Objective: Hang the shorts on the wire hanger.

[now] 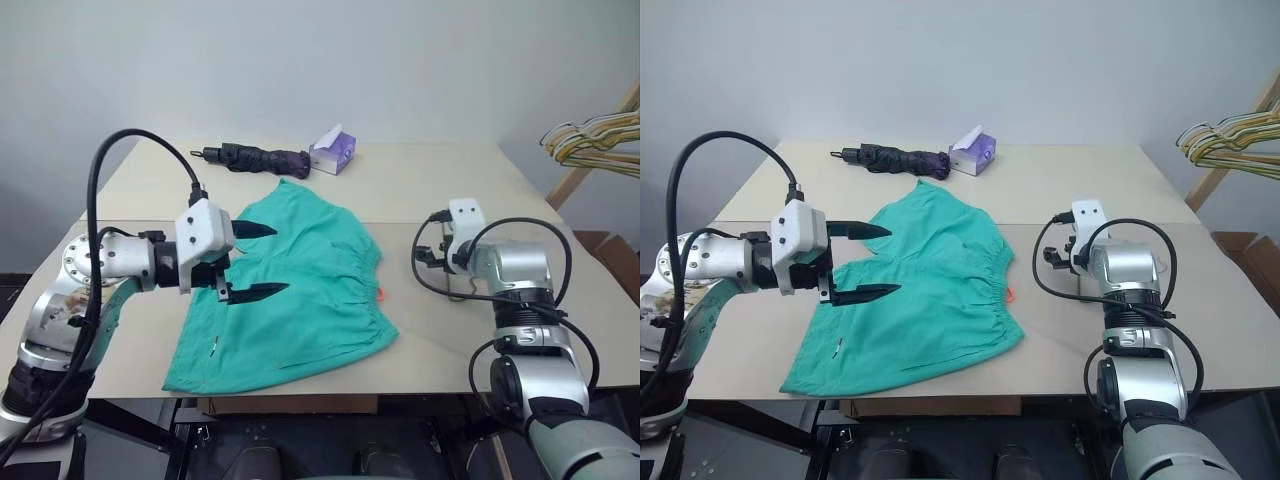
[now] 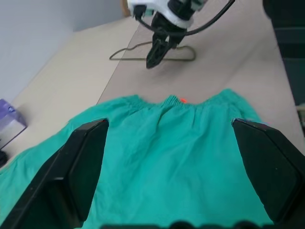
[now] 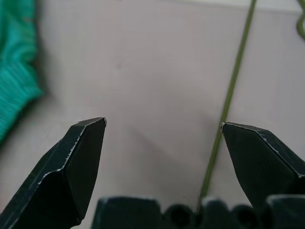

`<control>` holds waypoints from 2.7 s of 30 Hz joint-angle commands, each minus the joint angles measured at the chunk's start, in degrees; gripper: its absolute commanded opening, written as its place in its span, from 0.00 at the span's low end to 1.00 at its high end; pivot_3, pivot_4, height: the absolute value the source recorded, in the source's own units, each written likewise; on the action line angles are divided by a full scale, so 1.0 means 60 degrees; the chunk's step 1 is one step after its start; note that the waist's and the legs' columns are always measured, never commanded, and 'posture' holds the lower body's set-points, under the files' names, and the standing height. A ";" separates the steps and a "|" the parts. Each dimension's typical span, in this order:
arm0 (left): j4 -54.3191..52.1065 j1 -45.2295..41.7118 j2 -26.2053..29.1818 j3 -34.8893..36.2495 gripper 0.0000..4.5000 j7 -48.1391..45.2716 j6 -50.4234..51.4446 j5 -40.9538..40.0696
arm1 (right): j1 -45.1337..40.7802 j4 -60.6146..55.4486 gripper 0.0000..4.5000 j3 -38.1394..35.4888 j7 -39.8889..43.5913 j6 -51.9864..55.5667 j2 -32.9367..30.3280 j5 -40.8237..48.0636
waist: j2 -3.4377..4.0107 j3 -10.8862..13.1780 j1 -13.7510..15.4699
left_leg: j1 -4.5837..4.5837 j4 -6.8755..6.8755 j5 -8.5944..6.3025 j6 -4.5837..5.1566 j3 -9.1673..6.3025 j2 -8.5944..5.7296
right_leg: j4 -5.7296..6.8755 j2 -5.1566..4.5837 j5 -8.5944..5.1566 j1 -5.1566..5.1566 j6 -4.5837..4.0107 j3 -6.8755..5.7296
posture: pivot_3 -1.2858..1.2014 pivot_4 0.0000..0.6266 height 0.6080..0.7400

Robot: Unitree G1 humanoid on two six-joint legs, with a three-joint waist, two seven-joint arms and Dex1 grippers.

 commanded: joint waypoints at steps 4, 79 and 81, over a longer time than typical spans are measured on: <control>-0.0109 0.0046 0.0235 0.0044 0.99 -0.0173 -0.0248 0.0084 | -0.0013 0.0449 1.00 -0.0178 -0.0005 -0.0316 -0.0072 0.0338 | 0.0000 0.0000 -0.0181 | 0.0002 0.0000 0.0000 0.0000 -0.0002 0.0000 | 0.0004 0.0000 0.0000 0.0001 0.0000 0.0001 | 0.56 0.00 1.00; 0.2129 -0.1992 -0.7461 0.3617 0.01 0.9500 0.3538 -0.6928 | 0.4261 -0.9047 0.00 0.2550 0.2792 -0.6225 -0.1260 0.0452 | -0.0028 -0.0023 -0.0062 | 0.0004 0.0007 -0.0010 0.0017 -0.0055 -0.0018 | -0.0039 0.0000 0.0006 0.0043 0.0010 -0.0017 | 0.55 0.00 1.00; 0.2315 -0.2049 -0.7450 0.3557 0.01 0.9592 0.3502 -0.6870 | 0.4259 -0.8965 0.00 0.2613 0.2632 -0.6413 -0.1233 0.0231 | -0.0028 -0.0023 -0.0049 | 0.0003 0.0007 -0.0010 0.0017 -0.0055 -0.0018 | -0.0040 0.0000 0.0006 0.0043 0.0010 -0.0018 | 0.55 0.00 1.00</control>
